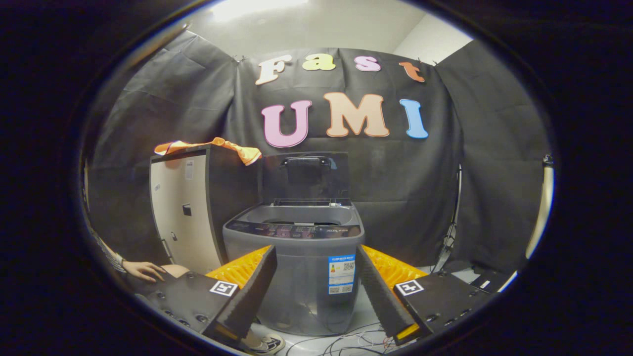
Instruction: Put the clothes into the washing machine and then close the washing machine lid.
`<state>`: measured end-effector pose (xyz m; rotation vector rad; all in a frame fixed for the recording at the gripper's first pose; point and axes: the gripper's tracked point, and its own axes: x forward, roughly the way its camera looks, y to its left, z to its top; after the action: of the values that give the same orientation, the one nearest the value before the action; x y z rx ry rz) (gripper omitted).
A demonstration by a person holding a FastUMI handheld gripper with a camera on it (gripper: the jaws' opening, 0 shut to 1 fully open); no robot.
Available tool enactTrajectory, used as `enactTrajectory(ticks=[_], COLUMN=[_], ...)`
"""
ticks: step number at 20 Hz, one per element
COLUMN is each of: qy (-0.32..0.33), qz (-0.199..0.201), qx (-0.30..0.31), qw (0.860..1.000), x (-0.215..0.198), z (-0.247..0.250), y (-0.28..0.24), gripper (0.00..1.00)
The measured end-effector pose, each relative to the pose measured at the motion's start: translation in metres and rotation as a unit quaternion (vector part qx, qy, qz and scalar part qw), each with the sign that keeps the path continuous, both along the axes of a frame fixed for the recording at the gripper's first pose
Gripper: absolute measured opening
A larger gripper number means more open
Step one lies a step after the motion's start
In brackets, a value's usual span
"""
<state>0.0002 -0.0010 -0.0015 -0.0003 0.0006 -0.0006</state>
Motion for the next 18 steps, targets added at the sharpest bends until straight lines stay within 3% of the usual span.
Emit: enactTrajectory(ticks=[18], qy=[-0.002], qz=[-0.01], qx=[0.001], qw=[1.0], x=[0.0004], z=[0.0012], y=[-0.0027], gripper=[1.0])
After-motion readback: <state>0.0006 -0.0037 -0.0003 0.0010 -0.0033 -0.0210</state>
